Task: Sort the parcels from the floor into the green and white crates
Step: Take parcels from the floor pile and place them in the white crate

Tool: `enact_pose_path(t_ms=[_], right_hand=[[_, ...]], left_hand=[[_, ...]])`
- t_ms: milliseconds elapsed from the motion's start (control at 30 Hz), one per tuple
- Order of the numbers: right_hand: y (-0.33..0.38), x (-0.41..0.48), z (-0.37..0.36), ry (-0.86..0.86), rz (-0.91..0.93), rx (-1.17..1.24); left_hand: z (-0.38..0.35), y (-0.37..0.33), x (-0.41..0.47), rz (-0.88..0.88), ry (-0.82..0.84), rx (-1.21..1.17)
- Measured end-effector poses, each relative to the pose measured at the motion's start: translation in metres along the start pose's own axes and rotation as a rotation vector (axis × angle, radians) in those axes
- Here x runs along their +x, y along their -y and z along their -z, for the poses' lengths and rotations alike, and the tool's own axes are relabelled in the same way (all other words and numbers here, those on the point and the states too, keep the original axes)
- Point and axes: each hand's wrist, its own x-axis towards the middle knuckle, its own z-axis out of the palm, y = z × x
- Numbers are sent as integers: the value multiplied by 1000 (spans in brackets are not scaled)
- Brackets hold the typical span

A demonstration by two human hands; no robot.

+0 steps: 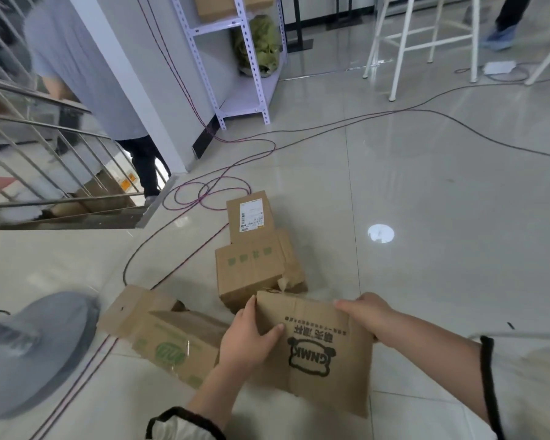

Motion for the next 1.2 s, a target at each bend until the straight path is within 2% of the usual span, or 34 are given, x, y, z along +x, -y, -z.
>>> enact_pose_path(t_ms=[67, 200, 267, 400, 533, 700, 800, 1033, 1133, 1200], right_hand=[[-1, 0, 1, -42, 119, -69], [-7, -5, 2, -113, 379, -111], [-13, -5, 4, -155, 454, -254], [-23, -5, 4, -103, 364, -368], [-22, -1, 4, -115, 303, -355], [-35, 0, 7, -205, 433, -328], [-49, 2, 7, -214, 448, -396], [-66, 14, 6, 81, 213, -303], [-62, 17, 4, 82, 187, -248], [-59, 20, 3, 55, 163, -200]], left_hand=[[2, -2, -4, 17, -34, -115], [1, -7, -8, 138, -22, -511], [-4, -9, -9, 169, -37, -546], [-18, -4, -9, 219, 58, -325], [-19, -2, -2, 178, 89, -397], [-29, 10, -11, 116, 71, -315], [-48, 27, -26, 92, 50, -318], [-70, 54, -27, 278, 282, -422], [-63, 48, -25, 523, 209, -566], [-57, 44, -21, 566, 84, -543]])
